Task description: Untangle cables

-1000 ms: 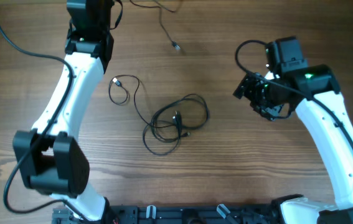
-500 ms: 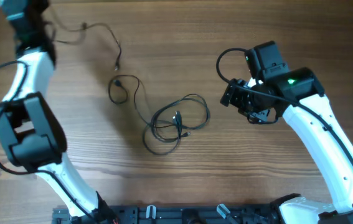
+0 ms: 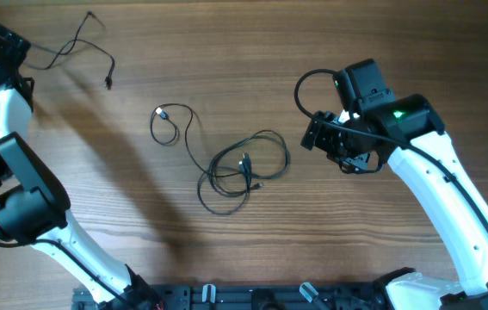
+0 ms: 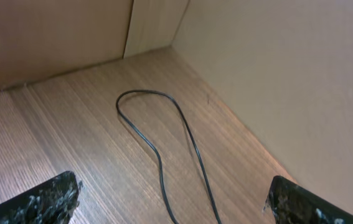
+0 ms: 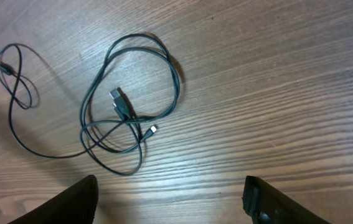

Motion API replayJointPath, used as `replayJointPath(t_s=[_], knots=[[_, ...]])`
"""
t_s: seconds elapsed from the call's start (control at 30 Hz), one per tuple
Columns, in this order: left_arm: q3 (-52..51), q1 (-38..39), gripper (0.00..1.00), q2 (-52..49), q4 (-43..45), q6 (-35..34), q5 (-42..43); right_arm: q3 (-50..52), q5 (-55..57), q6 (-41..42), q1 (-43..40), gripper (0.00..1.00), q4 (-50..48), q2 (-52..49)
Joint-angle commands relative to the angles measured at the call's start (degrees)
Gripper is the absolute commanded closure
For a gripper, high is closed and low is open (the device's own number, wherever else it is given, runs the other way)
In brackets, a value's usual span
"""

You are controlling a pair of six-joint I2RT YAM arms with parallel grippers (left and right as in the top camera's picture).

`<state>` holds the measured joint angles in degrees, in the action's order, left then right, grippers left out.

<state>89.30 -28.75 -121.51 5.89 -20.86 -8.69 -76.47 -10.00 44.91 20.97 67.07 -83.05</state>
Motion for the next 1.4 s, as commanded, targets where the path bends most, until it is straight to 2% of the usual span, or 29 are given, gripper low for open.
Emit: replayJointPath(t_s=[0.0, 0.1, 0.23, 0.43, 0.6, 0.67, 0.77, 1.0, 1.13, 1.23, 1.33, 1.37], knots=[[0.61, 0.98, 0.0, -0.2, -4.31, 1.18, -0.04, 0.22, 0.96, 0.07, 0.24, 0.24, 1.2, -0.13], [0.61, 2.08, 0.04, -0.24, -8.59, 1.18, 2.6, 0.22, 0.96, 0.07, 0.24, 0.23, 1.2, -0.13], [0.61, 5.25, 0.05, -0.55, -12.44, 1.18, 11.37, 0.22, 0.98, 0.02, 0.24, 0.22, 0.94, -0.13], [0.61, 10.34, 0.05, -0.55, -13.44, 1.18, 12.04, 0.22, 0.96, -0.2, 0.24, 0.21, 1.27, -0.13], [0.61, 13.57, 0.23, -2.38, -14.36, 1.16, 9.01, 0.22, 0.94, -1.38, 0.24, 0.21, 1.4, -0.13], [0.61, 14.34, 0.35, -4.09, -15.87, 1.16, 6.05, 0.22, 0.94, -1.33, 0.24, 0.21, 1.36, -0.13], [0.61, 14.51, 0.43, -6.25, -18.49, 1.18, 4.09, 0.22, 0.94, -1.38, 0.24, 0.21, 1.38, -0.13], [0.61, 14.4, 0.48, -7.96, -20.44, 1.27, 4.59, 0.22, 0.96, -1.38, 0.24, 0.2, 1.36, -0.13], [0.61, 14.97, 0.41, -7.96, -20.52, 5.33, 9.97, 0.22, 1.01, -1.4, 0.24, 0.2, 1.05, -0.13], [0.61, 15.58, 0.39, -7.96, -20.33, 5.51, 10.38, 0.22, 1.01, -1.44, 0.24, 0.2, 0.92, -0.13], [0.61, 15.91, 0.41, -7.96, -20.37, 5.51, 10.64, 0.22, 1.18, -1.44, 0.24, 0.2, 0.92, -0.13], [0.61, 16.02, 0.44, -7.96, -20.37, 5.49, 10.95, 0.22, 1.2, -1.46, 0.24, 0.2, 0.92, -0.13]])
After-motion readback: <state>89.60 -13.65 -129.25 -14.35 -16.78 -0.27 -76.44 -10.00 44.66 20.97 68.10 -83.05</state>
